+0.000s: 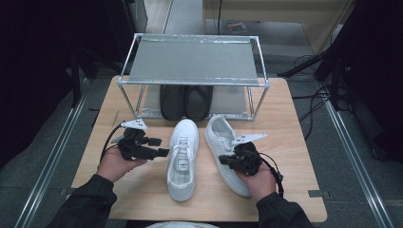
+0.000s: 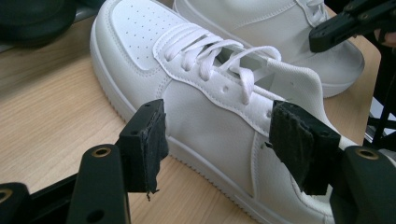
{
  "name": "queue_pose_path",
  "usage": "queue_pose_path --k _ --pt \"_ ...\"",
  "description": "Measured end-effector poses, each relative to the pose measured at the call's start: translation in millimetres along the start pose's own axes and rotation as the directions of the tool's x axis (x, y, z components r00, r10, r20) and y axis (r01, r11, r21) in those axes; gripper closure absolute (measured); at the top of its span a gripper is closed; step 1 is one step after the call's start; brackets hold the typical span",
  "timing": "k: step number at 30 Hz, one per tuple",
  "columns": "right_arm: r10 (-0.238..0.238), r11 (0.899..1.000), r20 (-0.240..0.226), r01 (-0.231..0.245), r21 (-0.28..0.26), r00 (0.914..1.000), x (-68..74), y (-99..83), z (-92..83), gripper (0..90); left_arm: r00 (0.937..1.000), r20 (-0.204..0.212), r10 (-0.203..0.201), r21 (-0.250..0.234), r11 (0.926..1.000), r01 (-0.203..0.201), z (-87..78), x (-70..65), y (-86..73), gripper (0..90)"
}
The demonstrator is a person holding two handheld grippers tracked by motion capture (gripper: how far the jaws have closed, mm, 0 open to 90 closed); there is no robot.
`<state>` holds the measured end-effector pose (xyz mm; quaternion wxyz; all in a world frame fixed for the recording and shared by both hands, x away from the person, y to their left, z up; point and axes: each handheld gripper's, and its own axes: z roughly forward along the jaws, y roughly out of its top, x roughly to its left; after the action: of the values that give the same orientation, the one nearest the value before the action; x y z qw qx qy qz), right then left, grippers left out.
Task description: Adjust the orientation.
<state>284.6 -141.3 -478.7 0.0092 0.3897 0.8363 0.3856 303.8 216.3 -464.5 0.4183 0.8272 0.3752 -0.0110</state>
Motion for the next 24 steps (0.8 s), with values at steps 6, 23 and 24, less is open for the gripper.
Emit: queue_pose_path --k 6,23,24 --pt "0.007 1.0 0.01 -0.007 0.021 0.9999 -0.1 -6.8 6.2 90.0 0.9999 0.011 0.012 0.002 0.9999 -0.012 4.8 0.3 5.3 36.7" --pt "-0.033 0.999 0.025 0.033 0.006 0.9991 -3.1 -12.3 5.1 90.0 0.9997 0.015 0.017 0.012 0.9998 -0.017 9.5 1.6 10.0 36.7" --pt "-0.034 0.999 0.026 0.034 0.009 0.9991 -4.1 -12.4 4.3 90.0 0.9997 0.016 0.017 0.011 0.9998 -0.017 9.4 1.7 10.0 36.8"
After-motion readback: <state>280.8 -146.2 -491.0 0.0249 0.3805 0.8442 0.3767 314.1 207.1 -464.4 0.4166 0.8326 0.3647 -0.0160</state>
